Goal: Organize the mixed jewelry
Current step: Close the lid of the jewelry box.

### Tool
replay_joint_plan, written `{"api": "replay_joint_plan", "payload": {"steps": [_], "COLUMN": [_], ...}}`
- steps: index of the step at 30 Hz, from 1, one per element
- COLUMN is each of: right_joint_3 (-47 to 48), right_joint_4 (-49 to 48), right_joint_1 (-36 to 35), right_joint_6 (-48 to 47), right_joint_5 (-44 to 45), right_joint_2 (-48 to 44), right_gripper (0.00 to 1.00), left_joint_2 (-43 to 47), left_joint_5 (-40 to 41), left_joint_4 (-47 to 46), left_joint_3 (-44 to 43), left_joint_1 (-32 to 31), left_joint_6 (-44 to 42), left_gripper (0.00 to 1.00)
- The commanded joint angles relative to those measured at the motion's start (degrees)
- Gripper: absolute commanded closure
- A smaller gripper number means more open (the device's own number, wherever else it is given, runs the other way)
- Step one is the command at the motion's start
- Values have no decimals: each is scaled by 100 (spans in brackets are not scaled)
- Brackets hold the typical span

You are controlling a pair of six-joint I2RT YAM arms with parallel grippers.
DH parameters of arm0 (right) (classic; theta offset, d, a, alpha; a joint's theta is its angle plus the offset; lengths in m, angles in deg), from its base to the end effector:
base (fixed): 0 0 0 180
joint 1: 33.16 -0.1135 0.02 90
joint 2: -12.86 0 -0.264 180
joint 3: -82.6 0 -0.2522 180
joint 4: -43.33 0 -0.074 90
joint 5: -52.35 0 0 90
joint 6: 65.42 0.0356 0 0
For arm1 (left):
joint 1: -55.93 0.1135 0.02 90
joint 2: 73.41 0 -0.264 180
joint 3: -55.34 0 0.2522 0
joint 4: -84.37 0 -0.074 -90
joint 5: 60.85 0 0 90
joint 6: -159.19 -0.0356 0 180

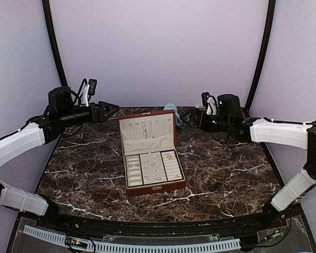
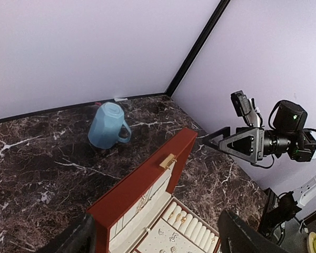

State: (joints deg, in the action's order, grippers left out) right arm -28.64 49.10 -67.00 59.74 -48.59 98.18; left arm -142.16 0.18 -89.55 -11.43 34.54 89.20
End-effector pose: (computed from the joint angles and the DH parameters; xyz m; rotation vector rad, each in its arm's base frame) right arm 0.2795 0.1955 0.2633 -0.1096 2.0816 0.9540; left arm 0.2549 -0.1183 0.3361 0.4130 1.7425 -0.9586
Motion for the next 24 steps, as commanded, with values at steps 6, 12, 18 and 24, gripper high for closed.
{"api": "replay_joint_plan", "payload": {"steps": [6, 12, 18, 24], "right_joint_3": [1795, 2470, 2895, 3155], "right_joint_4": [-549, -433, -23, 654], "right_joint_1": [238, 238, 238, 238], "right_joint_6": [-908, -1115, -1466, -1906], "right_joint_5": [-1819, -2471, -3112, -3472], "right_joint_2": [1459, 2045, 2339, 2393], "right_gripper": [2, 2, 1, 2], "left_joint_2": [-502, -922, -1278, -1548], "left_joint_5": [155, -338, -631, -1582], "left_joint_4": [-90, -225, 239, 603], "left_joint_3": [-380, -553, -819, -1031], "left_joint_1": [106, 169, 179, 179], "left_joint_6": [231, 389, 12, -337], "left_gripper": [17, 16, 16, 16]}}
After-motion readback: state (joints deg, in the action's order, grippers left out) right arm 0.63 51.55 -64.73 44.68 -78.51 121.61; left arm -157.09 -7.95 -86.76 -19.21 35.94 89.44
